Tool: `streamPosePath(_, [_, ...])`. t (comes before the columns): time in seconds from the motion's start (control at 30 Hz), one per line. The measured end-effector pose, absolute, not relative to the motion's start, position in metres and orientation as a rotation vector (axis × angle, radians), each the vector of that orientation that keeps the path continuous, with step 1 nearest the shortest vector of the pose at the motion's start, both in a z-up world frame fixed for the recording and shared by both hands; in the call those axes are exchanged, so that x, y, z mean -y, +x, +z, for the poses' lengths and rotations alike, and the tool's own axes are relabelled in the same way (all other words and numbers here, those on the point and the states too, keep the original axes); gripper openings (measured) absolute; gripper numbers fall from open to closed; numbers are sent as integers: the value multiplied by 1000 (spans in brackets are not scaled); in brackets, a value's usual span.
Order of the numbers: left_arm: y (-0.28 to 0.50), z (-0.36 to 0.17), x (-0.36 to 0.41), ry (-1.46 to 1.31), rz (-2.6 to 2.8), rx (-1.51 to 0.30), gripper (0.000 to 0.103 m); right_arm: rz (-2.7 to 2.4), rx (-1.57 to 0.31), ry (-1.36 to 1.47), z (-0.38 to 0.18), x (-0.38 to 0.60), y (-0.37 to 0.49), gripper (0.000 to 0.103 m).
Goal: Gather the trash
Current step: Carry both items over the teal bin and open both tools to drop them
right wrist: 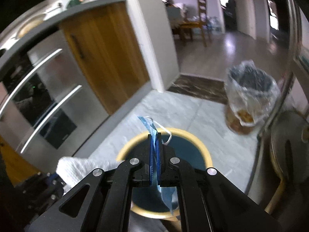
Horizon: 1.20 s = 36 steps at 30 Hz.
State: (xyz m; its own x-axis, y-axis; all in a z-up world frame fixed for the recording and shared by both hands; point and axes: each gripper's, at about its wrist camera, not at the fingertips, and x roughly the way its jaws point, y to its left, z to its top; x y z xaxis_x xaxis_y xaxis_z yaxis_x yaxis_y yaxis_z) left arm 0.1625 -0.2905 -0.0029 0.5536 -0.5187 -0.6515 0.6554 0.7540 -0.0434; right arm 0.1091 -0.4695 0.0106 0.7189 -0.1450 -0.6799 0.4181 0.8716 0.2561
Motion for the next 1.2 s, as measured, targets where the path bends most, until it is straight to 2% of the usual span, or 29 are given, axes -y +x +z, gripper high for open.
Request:
streamPosePath(0.47, [170, -74, 343, 358, -730, -821, 3, -362, -832, 534, -35, 499, 124, 4])
streamPosePath(0.57, [171, -80, 344, 360, -726, -833, 6, -358, -837, 531, -35, 499, 124, 13])
streamPosePath(0.67, [171, -81, 343, 360, -703, -830, 22, -357, -836, 530, -34, 498, 123, 18])
streamPosePath(0.73, [172, -79, 340, 356, -688, -819, 37, -356, -832, 533, -32, 498, 123, 23])
streamPosePath(0.8, [172, -78, 338, 352, -675, -813, 42, -351, -829, 537, -31, 497, 122, 30])
streamPosePath(0.87, [173, -76, 335, 353, -655, -805, 53, -347, -826, 533, -30, 495, 122, 32])
streamPosePath(0.93, [171, -75, 332, 361, -621, -787, 72, -346, -823, 533, -29, 495, 122, 37])
streamPosePath(1.03, [172, -76, 330, 363, -595, -785, 83, -347, -816, 530, -27, 494, 122, 40])
streamPosePath(1.2, [173, -84, 324, 364, -569, -818, 86, -353, -810, 528, -25, 495, 122, 43])
